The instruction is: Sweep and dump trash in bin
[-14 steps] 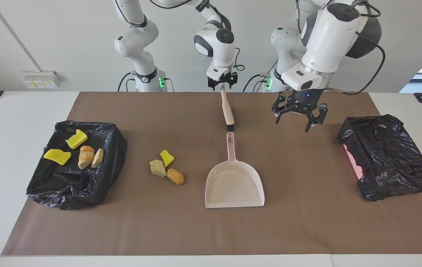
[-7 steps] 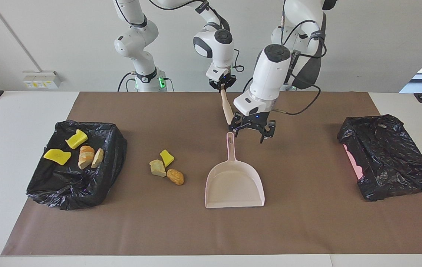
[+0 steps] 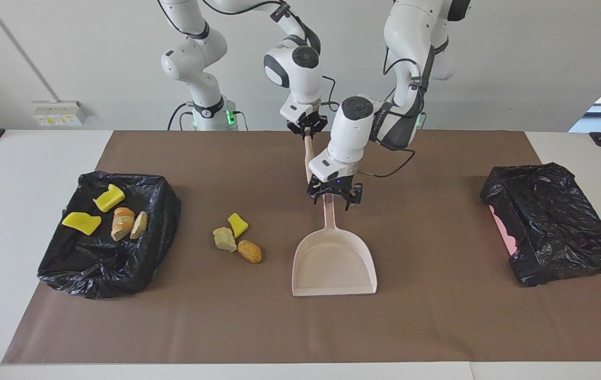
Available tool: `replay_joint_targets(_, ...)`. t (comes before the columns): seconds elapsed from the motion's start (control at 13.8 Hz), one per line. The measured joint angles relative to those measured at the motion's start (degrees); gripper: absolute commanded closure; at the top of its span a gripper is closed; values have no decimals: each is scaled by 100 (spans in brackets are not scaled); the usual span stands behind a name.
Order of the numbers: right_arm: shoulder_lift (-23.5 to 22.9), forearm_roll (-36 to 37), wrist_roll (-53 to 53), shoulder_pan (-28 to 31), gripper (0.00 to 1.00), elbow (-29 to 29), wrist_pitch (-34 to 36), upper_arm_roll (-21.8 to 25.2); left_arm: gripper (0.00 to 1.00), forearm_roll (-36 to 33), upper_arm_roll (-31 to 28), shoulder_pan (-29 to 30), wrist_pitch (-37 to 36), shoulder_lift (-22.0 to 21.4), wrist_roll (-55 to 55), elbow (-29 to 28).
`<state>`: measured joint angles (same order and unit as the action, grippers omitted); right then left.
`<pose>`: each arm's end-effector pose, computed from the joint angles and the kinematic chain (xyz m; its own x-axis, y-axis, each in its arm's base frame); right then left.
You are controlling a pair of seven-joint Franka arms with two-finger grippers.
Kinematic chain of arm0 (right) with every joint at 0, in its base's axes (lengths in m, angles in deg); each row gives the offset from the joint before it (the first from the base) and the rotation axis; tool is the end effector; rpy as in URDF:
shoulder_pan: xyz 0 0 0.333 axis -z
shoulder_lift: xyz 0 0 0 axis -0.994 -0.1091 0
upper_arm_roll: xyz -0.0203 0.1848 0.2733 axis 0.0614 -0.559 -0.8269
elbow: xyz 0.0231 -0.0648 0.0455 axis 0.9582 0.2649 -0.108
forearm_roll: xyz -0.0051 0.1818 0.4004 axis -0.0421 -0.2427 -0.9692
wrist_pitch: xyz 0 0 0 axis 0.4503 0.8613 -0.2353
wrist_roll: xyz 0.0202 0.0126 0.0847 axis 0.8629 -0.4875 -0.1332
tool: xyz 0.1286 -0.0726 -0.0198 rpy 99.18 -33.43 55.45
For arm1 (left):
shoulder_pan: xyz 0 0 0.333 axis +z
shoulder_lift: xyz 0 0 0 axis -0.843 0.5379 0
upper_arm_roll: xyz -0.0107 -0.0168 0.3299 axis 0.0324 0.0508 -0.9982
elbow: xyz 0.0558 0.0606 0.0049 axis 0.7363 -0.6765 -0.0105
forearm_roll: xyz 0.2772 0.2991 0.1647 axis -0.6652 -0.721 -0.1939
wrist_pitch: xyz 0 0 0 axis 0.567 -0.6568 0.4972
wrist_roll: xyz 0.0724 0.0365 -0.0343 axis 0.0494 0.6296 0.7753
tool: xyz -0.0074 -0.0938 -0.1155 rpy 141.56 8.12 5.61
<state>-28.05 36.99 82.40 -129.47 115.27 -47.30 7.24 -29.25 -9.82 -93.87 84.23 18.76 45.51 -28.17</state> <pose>0.3195 0.3930 0.3010 0.9868 0.0658 -0.1481 0.0610 -0.9975 -0.0364 0.5415 -0.4046 0.3115 0.9579 -0.2526 0.1364 -0.2647 -0.9611 0.0791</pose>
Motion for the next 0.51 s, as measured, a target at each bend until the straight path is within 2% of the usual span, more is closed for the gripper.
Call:
replay_joint_targets(0.15, 245, 166, -285, 403, 100, 0, 380, 5, 0, 0, 2, -15, 27, 29, 130, -24)
replay_joint_targets(0.22, 360, 222, -432, 622, 100, 3, 528, 11, 4, 0, 5, -37, 109, 64, 238, -28)
replay_joint_targets(0.29, 462, 235, -581, 838, 100, 4, 646, 14, 13, 0, 4, -62, 190, 94, 312, -28)
replay_joint_targets(0.51, 652, 447, -953, 1530, 100, 6, 900, 24, 50, 0, 3, -83, 227, 137, 367, -28)
